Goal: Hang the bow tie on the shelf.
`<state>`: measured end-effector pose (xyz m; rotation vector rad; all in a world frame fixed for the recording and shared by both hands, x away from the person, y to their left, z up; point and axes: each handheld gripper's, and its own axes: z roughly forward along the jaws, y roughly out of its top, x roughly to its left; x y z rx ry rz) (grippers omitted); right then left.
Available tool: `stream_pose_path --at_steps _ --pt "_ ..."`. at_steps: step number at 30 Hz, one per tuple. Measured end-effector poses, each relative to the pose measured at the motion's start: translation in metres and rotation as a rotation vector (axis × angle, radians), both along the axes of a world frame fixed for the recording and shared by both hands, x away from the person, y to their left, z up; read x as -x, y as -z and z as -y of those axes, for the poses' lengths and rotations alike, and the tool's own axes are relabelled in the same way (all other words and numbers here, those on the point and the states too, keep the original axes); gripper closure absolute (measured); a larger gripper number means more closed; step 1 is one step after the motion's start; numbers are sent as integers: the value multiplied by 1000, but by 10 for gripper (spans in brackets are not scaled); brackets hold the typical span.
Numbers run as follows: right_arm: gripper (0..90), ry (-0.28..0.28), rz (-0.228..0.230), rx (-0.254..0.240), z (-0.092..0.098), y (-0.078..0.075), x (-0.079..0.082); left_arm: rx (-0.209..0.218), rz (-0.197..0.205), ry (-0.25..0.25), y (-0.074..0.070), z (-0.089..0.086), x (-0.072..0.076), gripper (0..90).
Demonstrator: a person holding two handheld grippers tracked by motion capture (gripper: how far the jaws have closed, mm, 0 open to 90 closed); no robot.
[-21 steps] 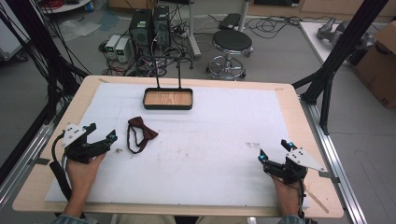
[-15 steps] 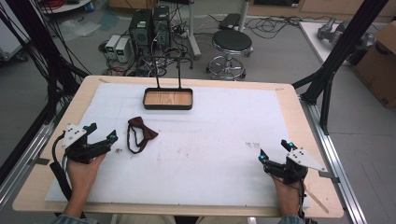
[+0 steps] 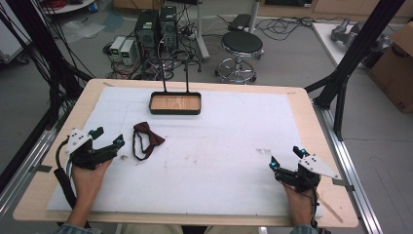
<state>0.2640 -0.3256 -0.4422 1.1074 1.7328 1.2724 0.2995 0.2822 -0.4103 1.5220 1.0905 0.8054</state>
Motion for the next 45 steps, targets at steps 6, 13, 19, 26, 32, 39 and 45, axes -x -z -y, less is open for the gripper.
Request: stream_pose_path --at_steps 6,13,19,26,32,39,45 --pt "106 0 2 2 0 0 0 42 -33 15 0 16 -12 249" --pt "106 -3 0 -1 0 0 0 15 -62 27 2 38 -29 265" --pt "106 -4 -1 0 0 0 0 -19 -96 35 9 56 -47 309" --pt "106 -7 -1 -2 0 0 0 -15 -195 12 20 71 -59 331" --pt "106 -8 1 0 0 0 0 -19 -279 -32 28 81 -65 363" --pt "106 -11 4 3 0 0 -1 -22 -325 -42 36 88 -71 393" --pt "106 -10 3 4 0 0 -1 -13 -356 -61 37 88 -73 405"
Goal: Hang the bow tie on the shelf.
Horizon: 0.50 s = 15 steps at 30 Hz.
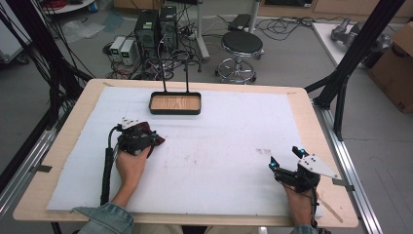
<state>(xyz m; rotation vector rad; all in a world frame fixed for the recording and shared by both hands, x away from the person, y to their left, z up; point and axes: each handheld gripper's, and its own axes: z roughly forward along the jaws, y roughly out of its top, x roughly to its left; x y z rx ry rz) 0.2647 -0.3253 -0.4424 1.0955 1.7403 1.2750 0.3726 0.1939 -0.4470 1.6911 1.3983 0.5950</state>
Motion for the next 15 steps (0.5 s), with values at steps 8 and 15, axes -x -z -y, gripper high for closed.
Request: stream_pose_path --at_steps 8,15 --pt "106 1 -1 0 0 0 0 -3 -55 10 1 2 -6 428" --pt "106 2 -1 0 0 0 0 29 -68 47 1 2 -6 696"
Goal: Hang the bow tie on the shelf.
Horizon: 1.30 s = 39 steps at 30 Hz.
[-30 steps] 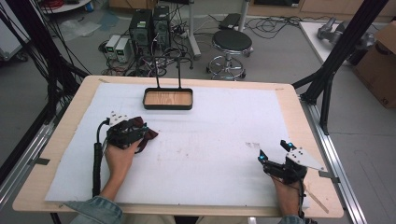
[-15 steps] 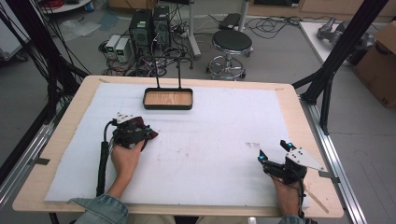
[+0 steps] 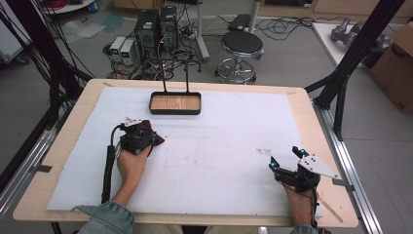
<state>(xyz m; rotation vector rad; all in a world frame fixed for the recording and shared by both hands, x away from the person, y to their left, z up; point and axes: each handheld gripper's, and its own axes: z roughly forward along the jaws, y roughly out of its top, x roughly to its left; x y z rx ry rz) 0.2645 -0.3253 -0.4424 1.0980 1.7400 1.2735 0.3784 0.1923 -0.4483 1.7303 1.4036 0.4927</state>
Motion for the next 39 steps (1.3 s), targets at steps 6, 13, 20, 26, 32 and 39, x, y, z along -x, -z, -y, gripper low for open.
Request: stream_pose_path --at_steps 6,13,20,26,32,39 --pt "106 0 0 1 0 0 0 37 37 43 -7 -2 5 810" --pt "106 -1 0 1 0 0 0 66 101 102 -26 -8 11 834" --pt "106 0 2 3 0 0 0 80 154 203 -52 -16 13 837" --pt "106 1 -2 0 0 0 0 56 196 315 -75 -17 10 838" --pt "107 0 -8 -3 0 0 0 95 195 418 -95 -22 0 838" --pt "107 0 -11 -4 0 0 0 121 205 489 -112 -33 -18 839"
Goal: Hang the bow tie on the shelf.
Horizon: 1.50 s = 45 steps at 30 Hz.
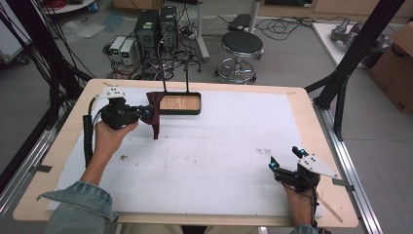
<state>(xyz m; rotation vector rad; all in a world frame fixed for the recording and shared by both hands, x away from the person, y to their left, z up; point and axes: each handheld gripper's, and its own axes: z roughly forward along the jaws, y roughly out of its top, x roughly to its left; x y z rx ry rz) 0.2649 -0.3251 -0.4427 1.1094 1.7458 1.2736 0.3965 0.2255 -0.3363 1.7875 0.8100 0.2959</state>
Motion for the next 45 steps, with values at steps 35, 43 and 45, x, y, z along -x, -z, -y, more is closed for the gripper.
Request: stream_pose_path --at_steps 35,43,45 --pt "107 -4 -6 0 1 0 0 -35 88 42 -64 -27 -80 838" --pt "107 -7 -8 -2 1 0 0 -59 68 -12 -63 -35 -95 838" --pt "107 -9 -8 1 1 0 0 -71 62 -24 -62 -37 -98 838"
